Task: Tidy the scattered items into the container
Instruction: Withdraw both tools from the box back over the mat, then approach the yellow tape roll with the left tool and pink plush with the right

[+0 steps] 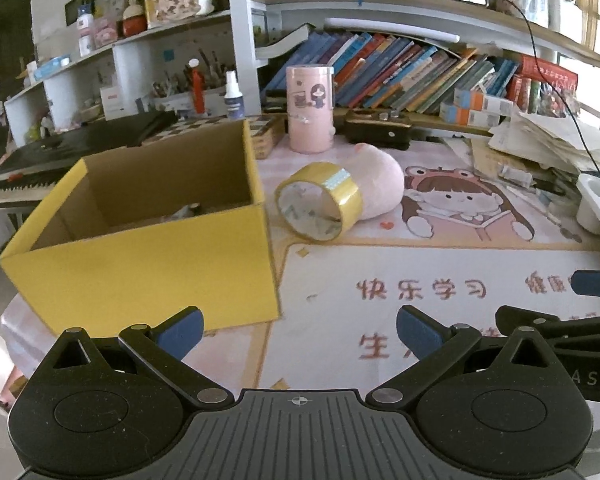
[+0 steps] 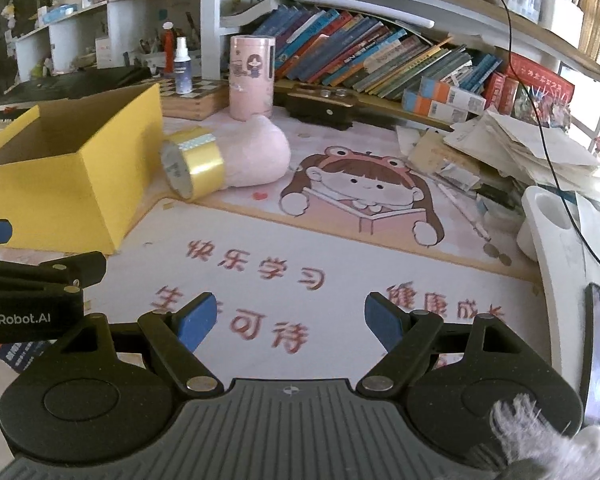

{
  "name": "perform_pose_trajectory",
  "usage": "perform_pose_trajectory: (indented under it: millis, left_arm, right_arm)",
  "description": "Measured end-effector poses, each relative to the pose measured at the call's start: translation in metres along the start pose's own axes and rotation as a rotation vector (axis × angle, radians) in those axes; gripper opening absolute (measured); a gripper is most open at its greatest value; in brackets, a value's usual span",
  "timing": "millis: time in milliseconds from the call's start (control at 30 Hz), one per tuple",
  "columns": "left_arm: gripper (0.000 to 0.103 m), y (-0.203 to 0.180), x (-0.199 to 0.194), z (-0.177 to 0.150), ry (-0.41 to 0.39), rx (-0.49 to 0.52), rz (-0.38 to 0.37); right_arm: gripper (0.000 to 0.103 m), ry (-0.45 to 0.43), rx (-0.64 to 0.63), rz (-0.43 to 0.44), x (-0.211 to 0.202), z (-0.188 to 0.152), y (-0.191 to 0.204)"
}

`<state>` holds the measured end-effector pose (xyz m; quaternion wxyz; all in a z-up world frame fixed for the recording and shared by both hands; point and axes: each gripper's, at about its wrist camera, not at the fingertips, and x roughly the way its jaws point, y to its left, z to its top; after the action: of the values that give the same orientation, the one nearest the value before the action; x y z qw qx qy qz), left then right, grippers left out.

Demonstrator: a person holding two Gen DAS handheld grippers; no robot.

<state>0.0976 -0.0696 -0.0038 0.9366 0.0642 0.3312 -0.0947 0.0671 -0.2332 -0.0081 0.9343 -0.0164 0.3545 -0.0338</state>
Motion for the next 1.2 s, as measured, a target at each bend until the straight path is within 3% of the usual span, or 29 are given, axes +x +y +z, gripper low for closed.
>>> perform_pose_trajectory:
  millis: [500,1000,1200]
  left_arm:
    - [0.103,-0.043,0.031,0.031,-0.004,-0.018,0.052]
    - [0.103,-0.063,0.054,0.054,-0.016,-0.029,0.165]
    - [0.103,-0.064,0.064,0.062,-0.014,-0.044,0.17]
  right_arm:
    - [0.08,-0.002,-0.026,0.066,0.045,0.031,-0.054]
    - [0.08,-0.073,-0.047,0.134,0.074,0.072,-0.086]
    - [0.08,-0.087,-0.058,0.161,0.088,0.087,-0.091]
